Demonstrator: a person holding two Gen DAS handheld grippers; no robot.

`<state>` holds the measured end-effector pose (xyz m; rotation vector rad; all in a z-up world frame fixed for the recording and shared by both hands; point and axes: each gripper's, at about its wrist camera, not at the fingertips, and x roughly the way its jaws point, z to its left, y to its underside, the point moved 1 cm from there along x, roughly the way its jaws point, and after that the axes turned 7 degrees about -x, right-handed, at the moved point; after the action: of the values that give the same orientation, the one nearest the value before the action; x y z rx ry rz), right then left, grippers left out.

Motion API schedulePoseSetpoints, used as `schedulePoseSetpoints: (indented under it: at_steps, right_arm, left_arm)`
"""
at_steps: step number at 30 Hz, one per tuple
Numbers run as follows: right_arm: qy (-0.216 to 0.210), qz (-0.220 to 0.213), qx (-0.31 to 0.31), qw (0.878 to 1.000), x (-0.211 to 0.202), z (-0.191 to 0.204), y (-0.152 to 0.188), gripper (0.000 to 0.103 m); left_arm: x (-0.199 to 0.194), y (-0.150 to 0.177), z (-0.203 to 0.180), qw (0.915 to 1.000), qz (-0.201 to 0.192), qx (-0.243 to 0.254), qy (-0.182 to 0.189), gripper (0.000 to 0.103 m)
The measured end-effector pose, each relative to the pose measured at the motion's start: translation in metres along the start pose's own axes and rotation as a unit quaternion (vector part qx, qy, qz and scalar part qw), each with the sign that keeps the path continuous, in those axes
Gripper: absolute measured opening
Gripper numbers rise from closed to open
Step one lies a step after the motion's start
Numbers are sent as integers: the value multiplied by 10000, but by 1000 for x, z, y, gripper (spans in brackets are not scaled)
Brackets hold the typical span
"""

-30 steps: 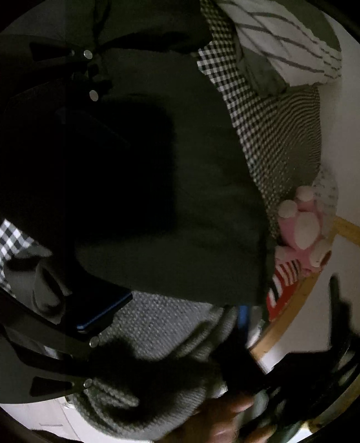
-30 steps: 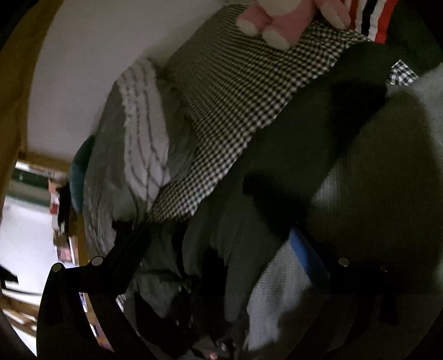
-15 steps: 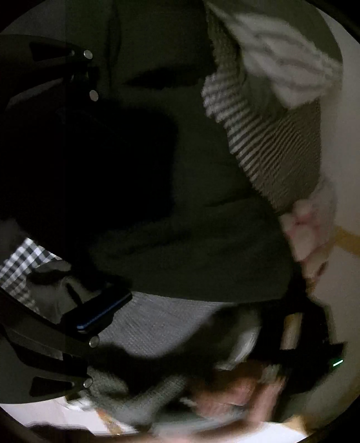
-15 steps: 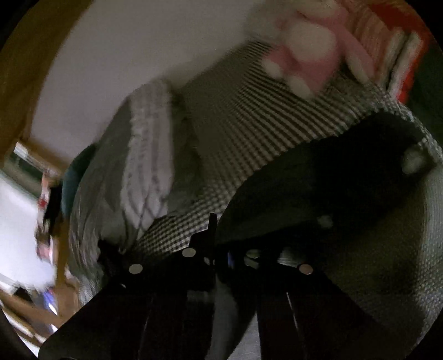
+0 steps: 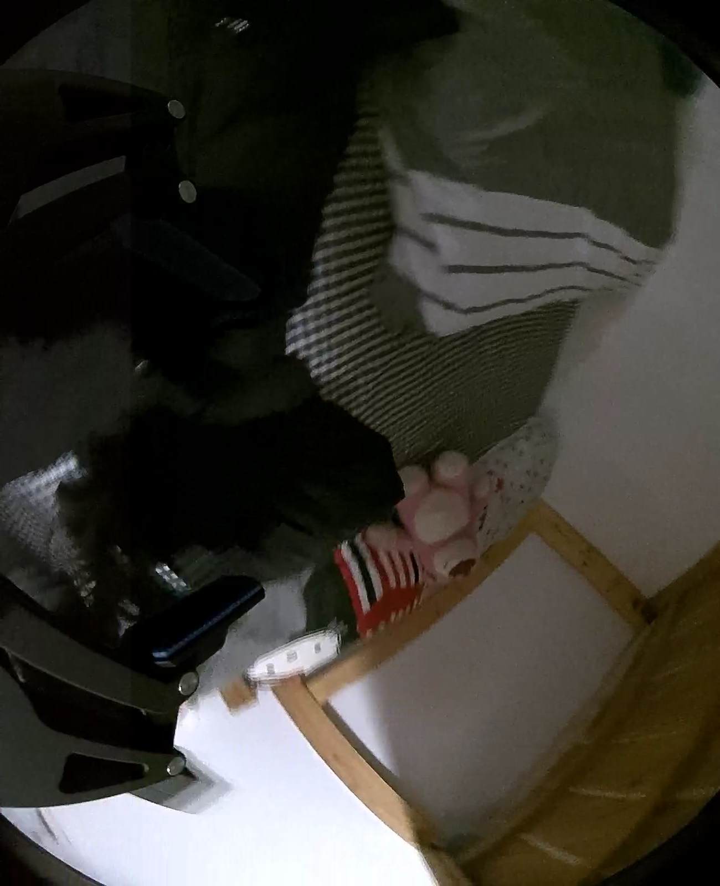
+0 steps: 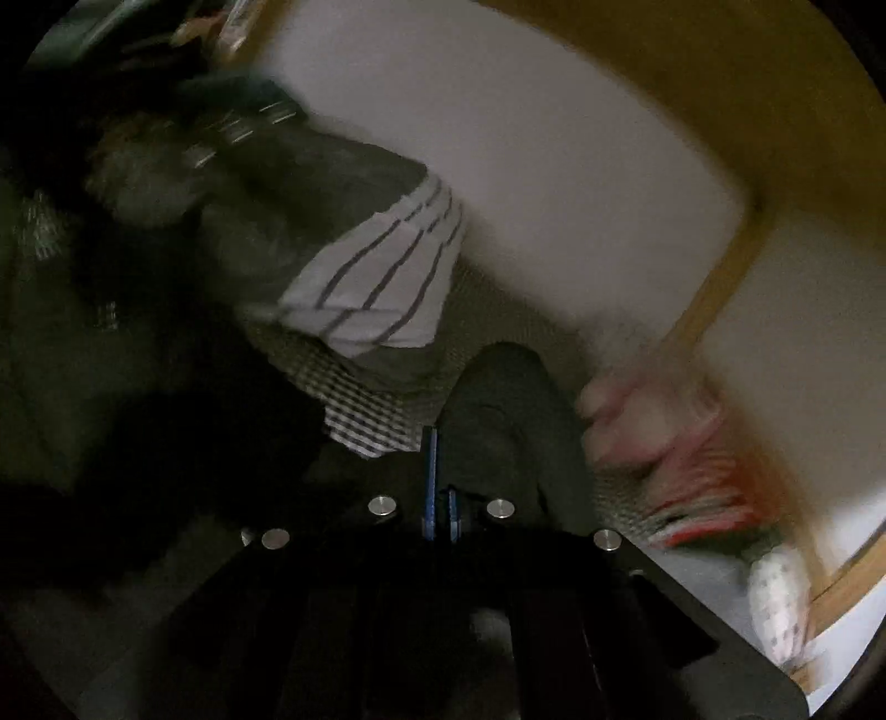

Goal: Fold large clothes

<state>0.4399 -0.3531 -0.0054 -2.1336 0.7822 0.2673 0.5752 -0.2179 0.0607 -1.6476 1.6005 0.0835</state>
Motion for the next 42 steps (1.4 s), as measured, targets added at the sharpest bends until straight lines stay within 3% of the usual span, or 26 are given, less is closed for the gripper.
schedulePoseSetpoints:
  at_steps: [2,4,7,10,12,13,15,18,20,22,23,24,25,26,28,33,34,37,40,42]
  right_arm:
    - [274,-115,-656,9974,-10,50,6,3]
    - [314,-198,-1203,9920,-16,96,14,3]
    - [118,-200,-1618,9866,-20,139,26,3]
    - [109,-147,-1772,9840,-18,156,35,3]
    - [181,-125,-1851,9825,-17,159,39,4]
    - [227,-119,-1916,9811,-17,161,41,4]
    - [293,-92,-2000,9793,-16,165,43,4]
    - [342,-32,-2026,9787,-17,170,47,4]
    - [353,0,-1976,9796,-18,177,45,4]
    - [316,53,-1869,9819,-18,174,45,4]
    - [311,64,-1831,9826,-19,174,45,4]
    - [306,77,-1787,9834,-19,174,46,4]
    - [307,95,-1719,9846,-20,172,46,4]
    - [315,96,-1662,9855,-22,170,47,4]
    - [319,74,-1588,9868,-24,170,48,4]
    - [372,-44,-1408,9893,-31,171,44,4]
    - [384,-76,-1350,9901,-33,172,43,4]
    - [454,-212,-1111,9925,-48,168,40,4]
    - [517,-401,-916,9936,-61,167,32,4]
    - [541,-598,-828,9933,-72,169,22,3]
  left_arm:
    - [0,5,5,9998,190,-9,-56,98]
    - [7,14,2,9979,499,302,-278,98]
    - [21,30,-16,9865,1042,1074,-671,98]
    - [38,50,-42,9606,1477,2026,-1202,98]
    - [67,61,-53,9309,1888,2574,-1778,98]
    - [87,68,-57,9107,2149,2829,-2107,98]
    - [114,75,-60,8842,2431,3152,-2447,98]
    - [147,83,-70,8546,2660,3547,-2703,98]
    - [172,92,-73,8301,2791,3820,-2952,98]
    - [192,97,-70,8187,2873,3917,-3061,97]
    - [194,96,-71,8218,2859,3893,-3022,83]
    - [194,92,-73,8306,2839,3797,-2922,68]
    - [188,83,-73,8474,2666,3590,-2862,44]
    - [183,75,-73,8610,2582,3407,-2754,31]
    - [168,62,-70,8873,2492,3043,-2408,23]
    - [122,44,-56,9233,2031,2559,-2018,19]
    - [107,39,-53,9334,1857,2420,-1891,19]
    - [63,29,-45,9532,1403,2137,-1611,19]
    - [13,27,-34,9650,1018,1934,-1448,19]
    - [-13,27,-25,9675,846,1875,-1471,19]
